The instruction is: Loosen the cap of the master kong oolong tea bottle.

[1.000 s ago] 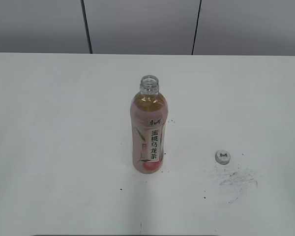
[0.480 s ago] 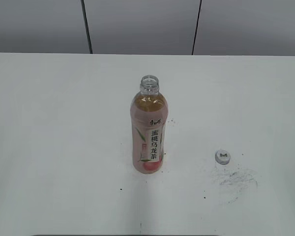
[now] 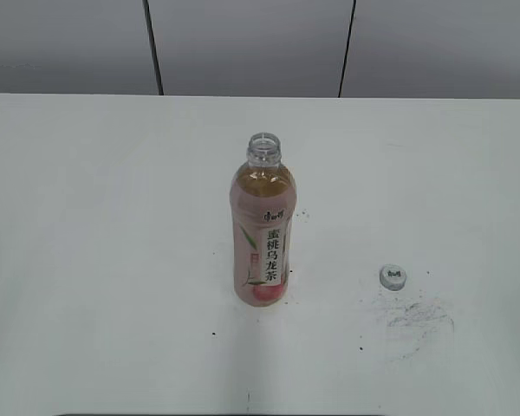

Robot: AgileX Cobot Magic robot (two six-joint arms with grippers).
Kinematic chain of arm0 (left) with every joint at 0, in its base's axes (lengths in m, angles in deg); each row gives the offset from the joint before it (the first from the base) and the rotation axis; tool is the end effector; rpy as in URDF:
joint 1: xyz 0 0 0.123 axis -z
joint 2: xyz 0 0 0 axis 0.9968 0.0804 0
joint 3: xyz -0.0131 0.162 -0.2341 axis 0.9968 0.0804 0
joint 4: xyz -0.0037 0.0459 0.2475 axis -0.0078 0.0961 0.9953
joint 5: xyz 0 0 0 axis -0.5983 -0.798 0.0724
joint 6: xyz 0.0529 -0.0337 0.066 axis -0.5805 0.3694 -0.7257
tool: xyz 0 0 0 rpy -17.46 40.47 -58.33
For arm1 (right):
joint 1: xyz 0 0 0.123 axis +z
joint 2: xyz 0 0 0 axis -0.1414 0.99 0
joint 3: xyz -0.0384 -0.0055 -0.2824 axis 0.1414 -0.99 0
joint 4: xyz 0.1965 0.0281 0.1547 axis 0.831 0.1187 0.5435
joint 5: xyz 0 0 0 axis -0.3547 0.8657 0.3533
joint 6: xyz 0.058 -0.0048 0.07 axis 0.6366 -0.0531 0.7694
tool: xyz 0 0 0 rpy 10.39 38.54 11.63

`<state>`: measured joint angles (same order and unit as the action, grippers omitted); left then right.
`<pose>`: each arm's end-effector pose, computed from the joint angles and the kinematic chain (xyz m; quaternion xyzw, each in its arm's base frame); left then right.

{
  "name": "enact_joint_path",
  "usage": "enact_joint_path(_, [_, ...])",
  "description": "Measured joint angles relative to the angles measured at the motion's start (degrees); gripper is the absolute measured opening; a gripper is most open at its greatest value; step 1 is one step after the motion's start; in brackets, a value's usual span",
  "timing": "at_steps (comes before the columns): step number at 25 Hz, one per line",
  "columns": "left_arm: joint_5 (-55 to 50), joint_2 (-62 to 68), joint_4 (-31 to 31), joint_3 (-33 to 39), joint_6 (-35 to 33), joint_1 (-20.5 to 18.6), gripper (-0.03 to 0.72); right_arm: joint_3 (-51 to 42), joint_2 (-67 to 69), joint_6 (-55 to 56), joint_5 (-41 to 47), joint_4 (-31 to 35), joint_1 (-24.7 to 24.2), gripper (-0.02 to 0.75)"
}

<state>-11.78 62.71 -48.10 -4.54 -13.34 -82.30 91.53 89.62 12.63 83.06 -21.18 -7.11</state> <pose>-0.0118 0.0013 0.2964 0.0220 0.8258 -0.0103 0.5635 -0.0096 0.0051 0.2779 -0.0712 0.8557 0.0003 0.5126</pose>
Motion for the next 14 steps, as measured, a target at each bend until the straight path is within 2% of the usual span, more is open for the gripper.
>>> enact_joint_path(14, [0.0,0.0,0.0,0.0,0.0,0.0,0.5,0.0,0.0,0.04,0.0,0.0,0.0,0.544])
